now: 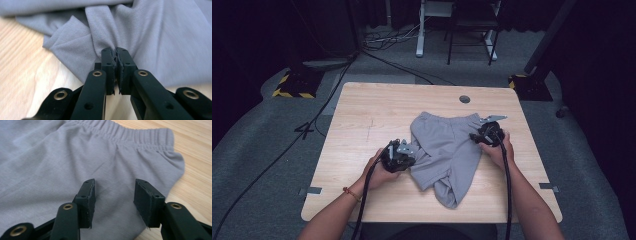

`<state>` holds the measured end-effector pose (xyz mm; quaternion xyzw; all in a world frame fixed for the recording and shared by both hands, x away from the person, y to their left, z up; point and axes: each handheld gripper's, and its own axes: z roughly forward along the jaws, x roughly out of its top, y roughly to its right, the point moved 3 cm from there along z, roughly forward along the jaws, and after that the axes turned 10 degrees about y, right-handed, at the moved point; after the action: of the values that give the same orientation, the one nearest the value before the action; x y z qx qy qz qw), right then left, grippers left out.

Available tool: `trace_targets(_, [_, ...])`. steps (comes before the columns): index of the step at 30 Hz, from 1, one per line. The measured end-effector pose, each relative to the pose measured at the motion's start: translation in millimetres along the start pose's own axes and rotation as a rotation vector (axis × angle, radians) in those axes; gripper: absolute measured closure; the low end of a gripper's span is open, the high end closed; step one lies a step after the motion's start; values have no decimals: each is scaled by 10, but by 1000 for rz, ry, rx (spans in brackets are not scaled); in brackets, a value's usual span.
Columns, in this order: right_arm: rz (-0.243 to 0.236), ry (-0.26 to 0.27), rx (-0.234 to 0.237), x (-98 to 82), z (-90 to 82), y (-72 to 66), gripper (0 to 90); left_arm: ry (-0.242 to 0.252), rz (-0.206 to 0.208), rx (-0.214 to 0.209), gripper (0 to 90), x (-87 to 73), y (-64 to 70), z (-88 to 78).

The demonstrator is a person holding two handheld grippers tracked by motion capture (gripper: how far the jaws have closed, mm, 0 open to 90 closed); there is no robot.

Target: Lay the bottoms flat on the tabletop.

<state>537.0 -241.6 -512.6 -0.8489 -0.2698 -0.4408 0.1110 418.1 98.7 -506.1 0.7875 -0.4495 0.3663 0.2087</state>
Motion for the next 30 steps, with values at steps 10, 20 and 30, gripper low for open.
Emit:
trace_targets(10, [1, -9, -82, -15, -32, 89, 520, 26, -55, -20, 850, -238, 246, -253])
trace_targets(20, [-38, -30, -107, 33, -52, 29, 492, 45, -24, -26, 713, -317, 545, -477])
trace_targets(30, [-127, 148, 199, 555, -209, -730, 437, 68, -142, 111, 410, -199, -69, -329])
